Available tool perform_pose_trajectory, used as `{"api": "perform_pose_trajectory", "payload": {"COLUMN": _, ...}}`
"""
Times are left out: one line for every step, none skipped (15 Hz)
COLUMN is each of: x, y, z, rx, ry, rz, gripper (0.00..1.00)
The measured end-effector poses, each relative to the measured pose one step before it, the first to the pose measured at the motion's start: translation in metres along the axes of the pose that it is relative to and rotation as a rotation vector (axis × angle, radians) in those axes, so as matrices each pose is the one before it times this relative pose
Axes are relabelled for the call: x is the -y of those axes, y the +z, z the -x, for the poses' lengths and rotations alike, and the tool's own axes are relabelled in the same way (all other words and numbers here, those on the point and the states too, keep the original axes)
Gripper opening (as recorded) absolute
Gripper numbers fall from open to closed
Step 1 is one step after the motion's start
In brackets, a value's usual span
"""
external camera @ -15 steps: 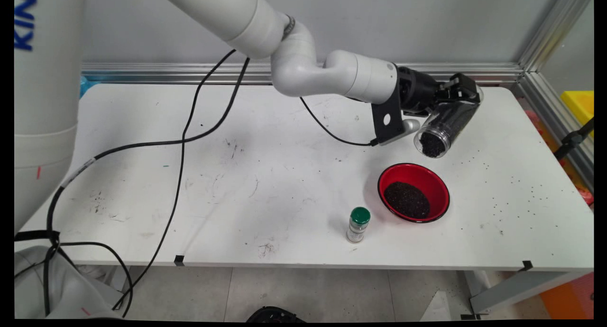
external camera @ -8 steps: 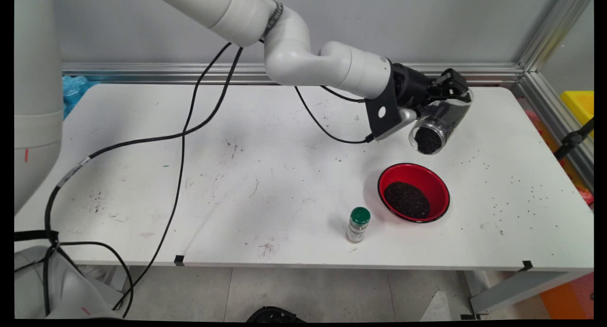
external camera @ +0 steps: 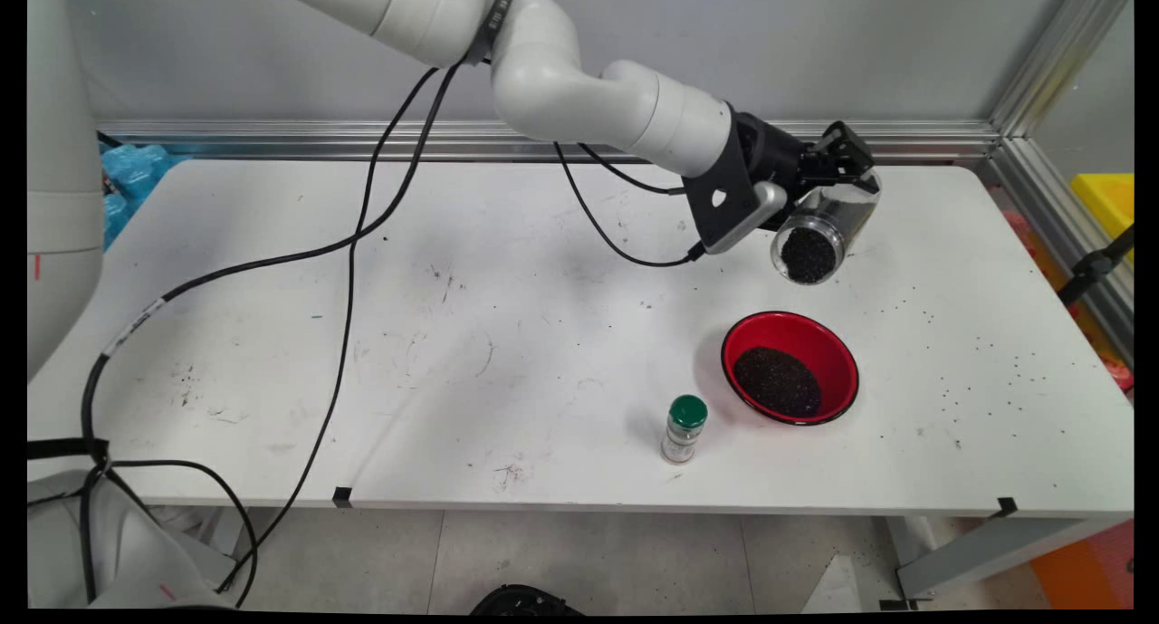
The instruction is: Pour the black seasoning powder in the red bowl
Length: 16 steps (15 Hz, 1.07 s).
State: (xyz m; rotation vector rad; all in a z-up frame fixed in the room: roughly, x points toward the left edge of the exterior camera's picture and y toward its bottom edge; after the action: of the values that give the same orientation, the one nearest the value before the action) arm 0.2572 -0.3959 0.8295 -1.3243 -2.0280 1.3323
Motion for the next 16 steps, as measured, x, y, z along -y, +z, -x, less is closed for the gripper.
{"api": "perform_pose_trajectory", "payload": {"x": 0.00045, "y": -0.00122, "z": 0.00091, "rx": -0.00417, "ry": -0.01552, "rz": 0.00629, "gripper": 0.0}}
{"api": "perform_pose_trajectory", "payload": {"x": 0.00047, "y": -0.00164, "z": 0.00142, "rx": -0.00515, "ry": -0.02474, "rz": 0.01009, "gripper": 0.0}}
{"api": "perform_pose_trajectory", "payload": {"x": 0.00029, "y": -0.00146, "z": 0.00083, "rx": -0.00488, "ry": -0.02047, "rz": 0.00933, "gripper": 0.0}}
{"api": "perform_pose_trajectory", "payload": {"x": 0.00036, "y": -0.00159, "z": 0.0008, "rx": -0.00498, "ry": -0.02152, "rz": 0.01035, "gripper": 0.0}}
{"api": "perform_pose_trajectory", "payload": {"x": 0.00028, "y": -0.00152, "z": 0.00049, "rx": -0.00568, "ry": -0.02052, "rz": 0.0096, "gripper": 0.0}}
{"api": "perform_pose_trajectory", "payload": {"x": 0.00025, "y": -0.00113, "z": 0.00038, "rx": -0.00392, "ry": -0.01805, "rz": 0.00915, "gripper": 0.0}}
{"api": "perform_pose_trajectory", "payload": {"x": 0.00045, "y": -0.00114, "z": 0.00043, "rx": -0.00382, "ry": -0.0212, "rz": 0.01008, "gripper": 0.0}}
{"api": "perform_pose_trajectory", "payload": {"x": 0.00057, "y": -0.00118, "z": 0.00045, "rx": -0.00303, "ry": -0.02142, "rz": 0.00925, "gripper": 0.0}}
{"api": "perform_pose_trajectory", "payload": {"x": 0.00064, "y": -0.00078, "z": 0.00045, "rx": -0.00247, "ry": -0.01971, "rz": 0.00832, "gripper": 0.0}}
{"api": "perform_pose_trajectory", "payload": {"x": 0.00072, "y": -0.00082, "z": 0.00051, "rx": -0.00257, "ry": -0.02165, "rz": 0.00909, "gripper": 0.0}}
{"api": "perform_pose_trajectory", "payload": {"x": 0.00075, "y": -0.00091, "z": 0.00049, "rx": -0.0029, "ry": -0.02482, "rz": 0.01002, "gripper": 0.0}}
{"api": "perform_pose_trajectory", "payload": {"x": 0.00069, "y": -0.00069, "z": 0.00038, "rx": -0.0026, "ry": -0.02121, "rz": 0.00867, "gripper": 0.0}}
{"api": "perform_pose_trajectory", "payload": {"x": 0.00092, "y": -0.00077, "z": 0.00034, "rx": -0.00347, "ry": -0.02634, "rz": 0.01083, "gripper": 0.0}}
{"api": "perform_pose_trajectory", "payload": {"x": 0.00077, "y": -0.00097, "z": 0.00033, "rx": -0.0032, "ry": -0.02565, "rz": 0.01141, "gripper": 0.0}}
{"api": "perform_pose_trajectory", "payload": {"x": 0.00073, "y": -0.00114, "z": 0.00035, "rx": -0.00343, "ry": -0.0241, "rz": 0.01071, "gripper": 0.0}}
{"api": "perform_pose_trajectory", "payload": {"x": 0.00059, "y": -0.00103, "z": 0.00031, "rx": -0.00273, "ry": -0.02041, "rz": 0.00897, "gripper": 0.0}}
